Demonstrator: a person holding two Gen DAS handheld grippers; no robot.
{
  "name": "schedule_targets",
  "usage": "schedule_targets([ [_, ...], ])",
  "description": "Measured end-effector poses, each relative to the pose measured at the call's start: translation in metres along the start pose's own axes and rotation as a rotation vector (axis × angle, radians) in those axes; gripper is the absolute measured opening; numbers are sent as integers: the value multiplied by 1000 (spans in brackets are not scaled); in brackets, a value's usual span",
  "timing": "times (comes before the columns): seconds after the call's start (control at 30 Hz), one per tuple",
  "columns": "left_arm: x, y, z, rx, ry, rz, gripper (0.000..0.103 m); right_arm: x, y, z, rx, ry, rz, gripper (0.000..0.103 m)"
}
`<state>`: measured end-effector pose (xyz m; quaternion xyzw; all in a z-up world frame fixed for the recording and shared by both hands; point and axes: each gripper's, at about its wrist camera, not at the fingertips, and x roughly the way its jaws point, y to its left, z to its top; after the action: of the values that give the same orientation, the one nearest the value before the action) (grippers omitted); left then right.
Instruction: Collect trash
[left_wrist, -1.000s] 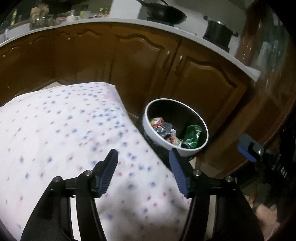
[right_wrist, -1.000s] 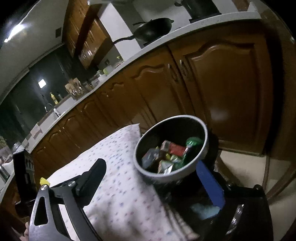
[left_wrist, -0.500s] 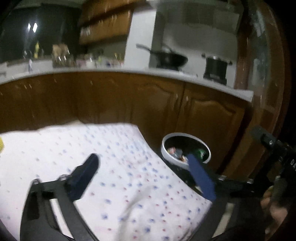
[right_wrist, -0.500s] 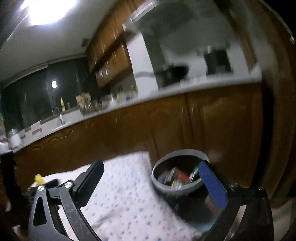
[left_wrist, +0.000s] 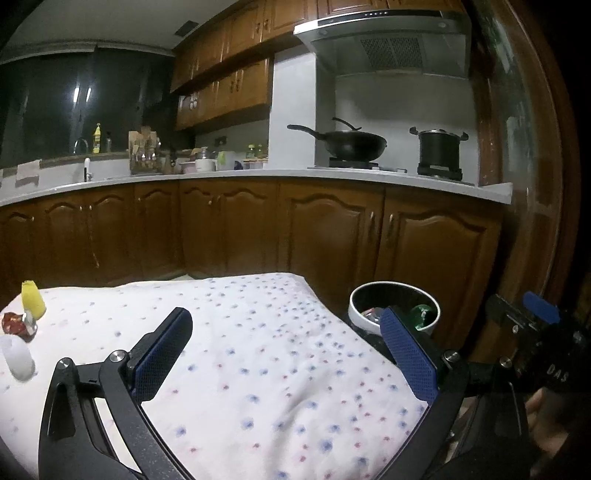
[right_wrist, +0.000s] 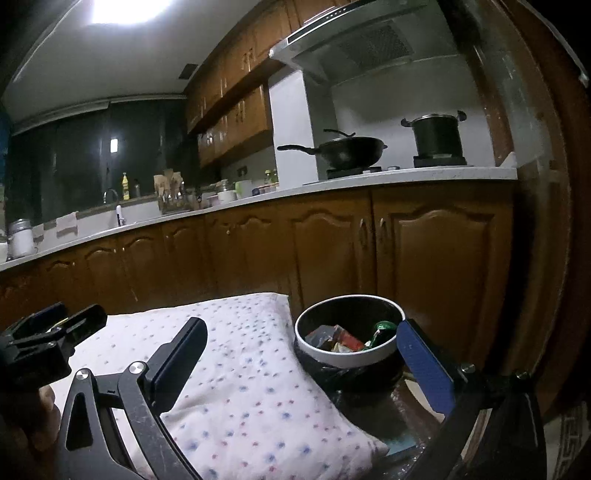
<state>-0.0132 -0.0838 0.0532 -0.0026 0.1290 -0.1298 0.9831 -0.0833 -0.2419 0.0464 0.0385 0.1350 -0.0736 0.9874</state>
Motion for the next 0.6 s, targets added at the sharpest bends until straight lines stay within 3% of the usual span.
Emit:
schedule_targets([
  [0.6,-2,3,-4,5,19,48,103,-5,7,1,-3,-5,22,103],
])
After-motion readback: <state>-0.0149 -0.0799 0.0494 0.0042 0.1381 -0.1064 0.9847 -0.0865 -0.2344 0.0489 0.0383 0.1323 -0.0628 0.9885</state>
